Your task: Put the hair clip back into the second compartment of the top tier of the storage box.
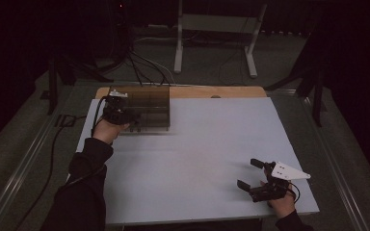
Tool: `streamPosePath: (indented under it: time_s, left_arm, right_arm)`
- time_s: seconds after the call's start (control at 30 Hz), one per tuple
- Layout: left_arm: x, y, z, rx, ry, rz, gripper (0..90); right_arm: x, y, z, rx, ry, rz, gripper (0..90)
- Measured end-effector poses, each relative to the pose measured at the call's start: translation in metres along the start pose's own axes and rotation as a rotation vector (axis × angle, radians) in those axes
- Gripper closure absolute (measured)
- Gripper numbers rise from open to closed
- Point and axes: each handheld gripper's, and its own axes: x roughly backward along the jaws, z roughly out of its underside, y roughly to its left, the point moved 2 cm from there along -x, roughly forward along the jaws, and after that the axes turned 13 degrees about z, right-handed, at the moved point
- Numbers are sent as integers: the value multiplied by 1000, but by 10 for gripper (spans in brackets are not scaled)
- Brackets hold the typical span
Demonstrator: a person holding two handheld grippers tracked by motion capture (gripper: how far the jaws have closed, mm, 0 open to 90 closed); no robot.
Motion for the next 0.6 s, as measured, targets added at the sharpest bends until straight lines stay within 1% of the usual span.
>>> streamPosePath:
  time_s: [0.07, 0.13, 0.23, 0.3, 0.37, 0.47, 0.6]
  left_arm:
    - [1, -1, -1, -6, -1, -8, 494]
    - [1, -3, -2, -12, -14, -8, 440]
    - [2, -5, -3, -14, -20, -9, 374]
    - [2, -6, -4, -16, -23, -2, 363]
    - [1, -7, -5, -26, -21, -1, 319]
    - [2, -9, -6, -27, -41, 12, 286]
    - [4, -11, -8, -42, -54, 29, 223]
  right_arm:
    - [0, 0, 0, -1, 0, -1, 0]
    - [0, 0, 0, -1, -1, 0, 0]
    - [0, 0, 0, -1, 0, -1, 0]
    - [0, 0, 0, 0, 0, -1, 0]
    - [0, 0, 0, -1, 0, -2, 0]
    - [0, 0, 0, -3, 0, -2, 0]
    - [0, 0, 0, -1, 0, -3, 0]
